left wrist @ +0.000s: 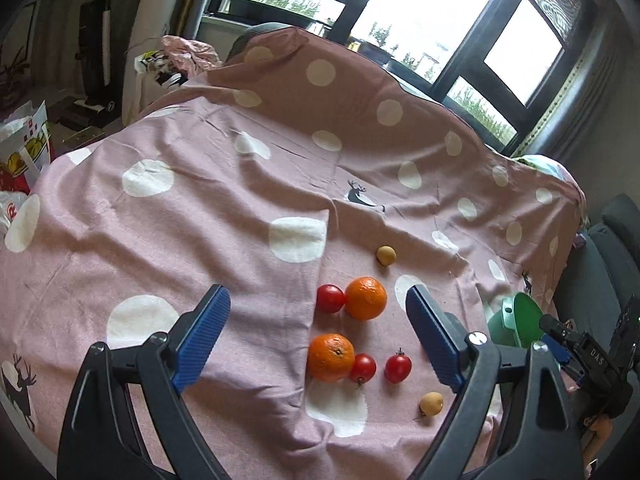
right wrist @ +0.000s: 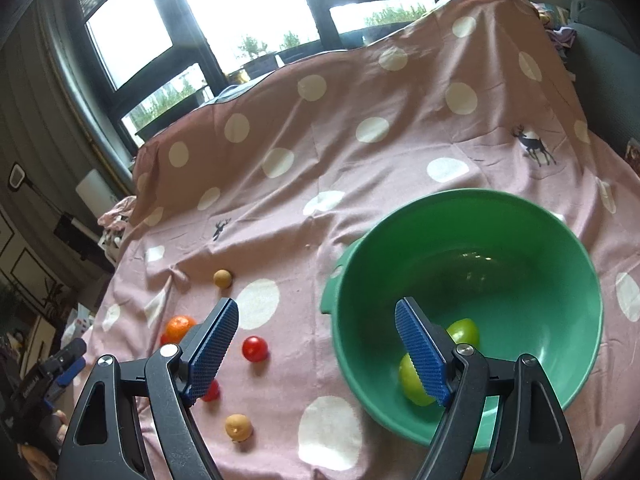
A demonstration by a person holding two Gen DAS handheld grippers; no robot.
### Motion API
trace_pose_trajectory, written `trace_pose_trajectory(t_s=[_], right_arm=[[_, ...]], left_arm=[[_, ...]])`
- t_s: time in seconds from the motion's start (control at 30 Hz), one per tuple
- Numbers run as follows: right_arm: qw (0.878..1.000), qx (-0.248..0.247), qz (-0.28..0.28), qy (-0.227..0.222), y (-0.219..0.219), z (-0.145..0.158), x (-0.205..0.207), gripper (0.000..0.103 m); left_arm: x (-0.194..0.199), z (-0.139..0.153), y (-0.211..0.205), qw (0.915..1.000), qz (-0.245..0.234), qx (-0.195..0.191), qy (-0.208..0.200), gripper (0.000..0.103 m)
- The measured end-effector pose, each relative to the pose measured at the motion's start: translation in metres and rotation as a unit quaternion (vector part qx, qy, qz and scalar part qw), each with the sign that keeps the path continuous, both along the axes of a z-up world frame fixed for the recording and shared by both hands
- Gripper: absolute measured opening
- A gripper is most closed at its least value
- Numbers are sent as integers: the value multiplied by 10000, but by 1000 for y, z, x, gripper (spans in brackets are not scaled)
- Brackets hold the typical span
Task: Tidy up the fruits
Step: 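Move the right tool to the mandarin orange among the tomatoes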
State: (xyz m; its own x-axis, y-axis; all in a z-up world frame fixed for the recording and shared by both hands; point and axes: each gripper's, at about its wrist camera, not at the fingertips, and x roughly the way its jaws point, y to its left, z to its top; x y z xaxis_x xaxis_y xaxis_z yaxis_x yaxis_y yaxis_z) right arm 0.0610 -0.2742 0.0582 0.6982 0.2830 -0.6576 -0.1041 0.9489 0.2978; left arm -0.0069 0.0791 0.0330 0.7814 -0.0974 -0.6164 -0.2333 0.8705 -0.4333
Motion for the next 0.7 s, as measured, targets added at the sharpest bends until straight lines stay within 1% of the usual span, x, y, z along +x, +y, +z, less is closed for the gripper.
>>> trace_pose_trajectory(t_s=[0.13,0.27,0.4,0.43,0.47,0.5,0.57,0.63,0.7], right_arm=[[9992,108,342,182,30,-3,6,81],[9960,28,744,498,75,-11,21,81],[9882,63,1209,934,124,-28,40,81],[9861,64,1299,1033,135,-34,45,81],[9841,60,1377,1125,144,-39,48,81],[9821,11,1452,1198,155,-46,51,79],[9802,-204,1479,1300,172,-57,57,71],[9791,-393,1437,1387,184,-68,63,69],[9778,-416,1384,1518,187,-77,70,64]], left_arm=[[-1,-7,20,9995,256,-164,119,88],[1,-11,26,9989,236,-368,194,86],[1,-12,27,9989,272,-312,236,84],[1,-13,26,9989,257,-294,255,83],[2,-14,26,9989,235,-290,278,80],[3,-15,26,9989,220,-291,309,77],[4,-16,25,9987,208,-282,360,75],[5,-18,24,9987,185,-250,391,74],[5,-18,22,9989,139,-239,384,73]])
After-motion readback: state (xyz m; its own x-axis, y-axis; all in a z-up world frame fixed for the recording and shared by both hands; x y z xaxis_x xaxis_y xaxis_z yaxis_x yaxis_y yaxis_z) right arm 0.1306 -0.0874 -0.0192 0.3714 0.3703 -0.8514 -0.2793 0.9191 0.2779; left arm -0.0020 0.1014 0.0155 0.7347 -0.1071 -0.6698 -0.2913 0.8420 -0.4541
